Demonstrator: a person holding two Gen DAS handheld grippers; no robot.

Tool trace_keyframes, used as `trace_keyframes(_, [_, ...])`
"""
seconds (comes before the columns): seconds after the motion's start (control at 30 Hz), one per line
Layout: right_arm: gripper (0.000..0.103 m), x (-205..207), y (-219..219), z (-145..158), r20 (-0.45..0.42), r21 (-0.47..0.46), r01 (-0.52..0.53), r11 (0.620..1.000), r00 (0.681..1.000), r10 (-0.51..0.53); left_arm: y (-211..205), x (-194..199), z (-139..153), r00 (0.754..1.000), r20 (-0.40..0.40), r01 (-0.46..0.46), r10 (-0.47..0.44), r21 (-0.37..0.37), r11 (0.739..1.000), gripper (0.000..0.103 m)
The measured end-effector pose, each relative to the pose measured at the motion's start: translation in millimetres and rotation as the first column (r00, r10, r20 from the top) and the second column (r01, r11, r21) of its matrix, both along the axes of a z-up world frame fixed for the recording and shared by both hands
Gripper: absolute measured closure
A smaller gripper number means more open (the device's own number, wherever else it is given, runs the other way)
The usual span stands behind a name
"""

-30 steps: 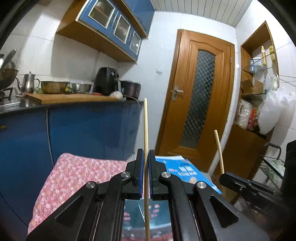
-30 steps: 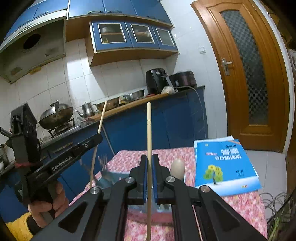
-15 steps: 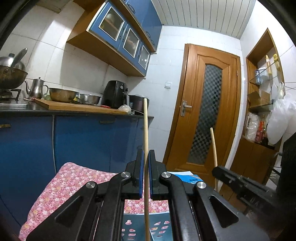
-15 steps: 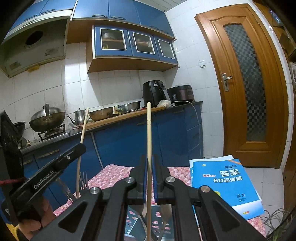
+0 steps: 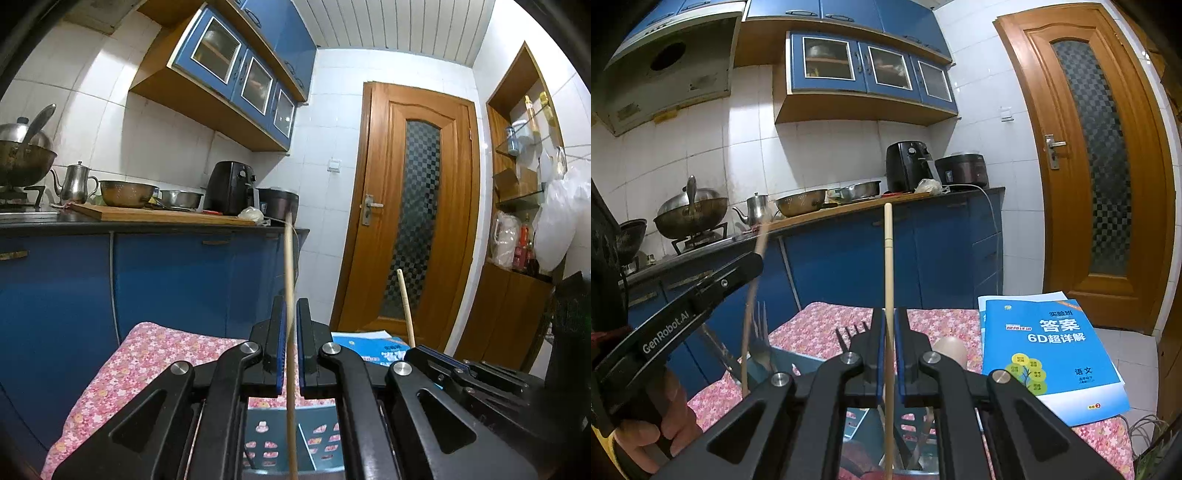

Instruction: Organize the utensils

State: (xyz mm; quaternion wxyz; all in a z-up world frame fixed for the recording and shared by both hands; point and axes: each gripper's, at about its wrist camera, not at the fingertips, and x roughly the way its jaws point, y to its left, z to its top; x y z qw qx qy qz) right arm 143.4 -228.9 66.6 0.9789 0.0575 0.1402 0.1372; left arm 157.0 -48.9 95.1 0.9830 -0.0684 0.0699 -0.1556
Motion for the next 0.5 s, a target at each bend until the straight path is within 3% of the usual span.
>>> trace_keyframes(0.5, [0.096,-5.3,2.4,-3.3,-0.027,-0.003,-0.006,1.0,1.0,0.006,7.2,-12.6,-0.2,0.999,-0.04,0.014,-0.013,0.016,1.0,0.096])
